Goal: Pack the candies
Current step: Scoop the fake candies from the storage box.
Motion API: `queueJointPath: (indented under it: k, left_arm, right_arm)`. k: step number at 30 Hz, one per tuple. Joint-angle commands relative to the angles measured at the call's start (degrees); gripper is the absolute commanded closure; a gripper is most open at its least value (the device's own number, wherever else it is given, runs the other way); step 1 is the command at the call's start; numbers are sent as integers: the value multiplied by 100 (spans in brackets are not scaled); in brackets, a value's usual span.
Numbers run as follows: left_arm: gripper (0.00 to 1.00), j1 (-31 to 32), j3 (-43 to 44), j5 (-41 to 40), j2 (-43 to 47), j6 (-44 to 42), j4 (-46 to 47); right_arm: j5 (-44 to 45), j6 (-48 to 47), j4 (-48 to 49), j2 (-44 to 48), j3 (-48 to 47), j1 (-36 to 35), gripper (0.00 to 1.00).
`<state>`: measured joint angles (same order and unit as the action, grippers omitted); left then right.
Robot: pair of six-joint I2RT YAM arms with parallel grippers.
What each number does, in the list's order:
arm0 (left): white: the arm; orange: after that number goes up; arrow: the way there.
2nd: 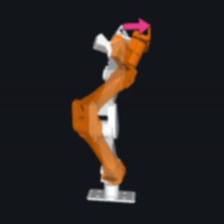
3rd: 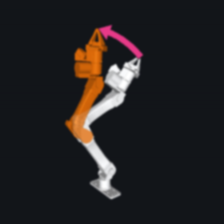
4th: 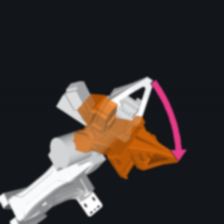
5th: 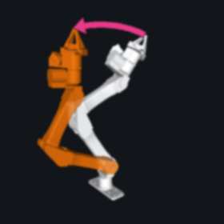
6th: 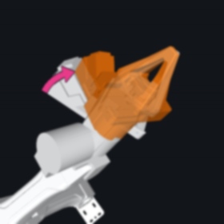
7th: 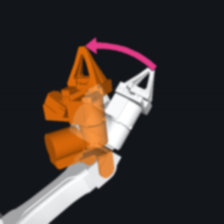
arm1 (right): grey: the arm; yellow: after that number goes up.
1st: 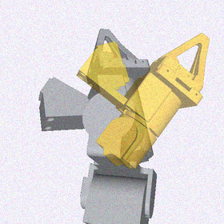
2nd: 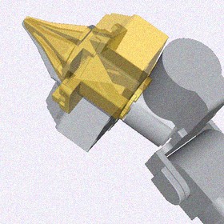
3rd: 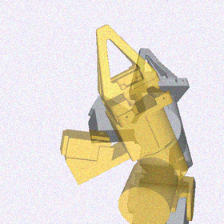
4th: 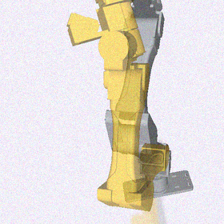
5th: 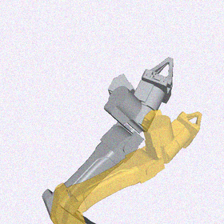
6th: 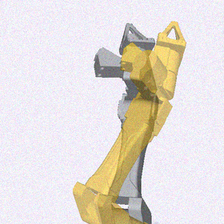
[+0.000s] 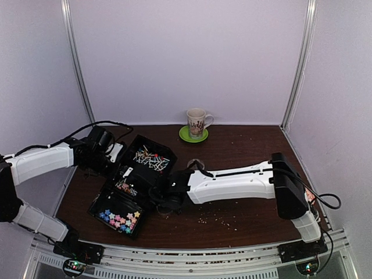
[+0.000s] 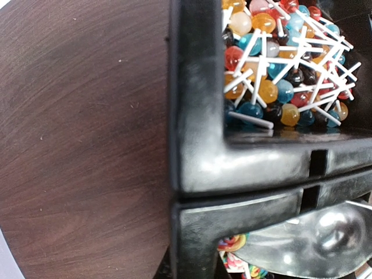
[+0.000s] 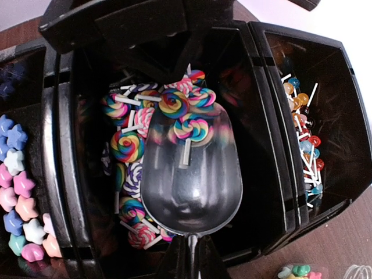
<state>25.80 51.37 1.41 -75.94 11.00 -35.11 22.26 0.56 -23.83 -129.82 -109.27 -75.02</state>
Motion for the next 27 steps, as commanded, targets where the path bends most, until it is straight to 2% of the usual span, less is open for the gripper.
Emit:
queueJointPath:
  k: [1,6,14,21,27]
  left_arm:
    - [100,211,388,1509,619,117,1417]
    - [100,121,426,1365,533,167,1299]
    - [100,23,681,756,12,234,707]
    - [100,-76,772,586,-219,279,488]
    - [100,-79,779,350,-240,288,412]
  right_arm:
    - [-773,-289,1253,12,1249,154,100]
    - [-795,-459,2654,456,2382,185,100]
    - [-810,-441,3732,970,3401,304,100]
    - [-675,-497,4155,1477,3863,304,100]
    - [-462,-545,3928,1590,3820,304,100]
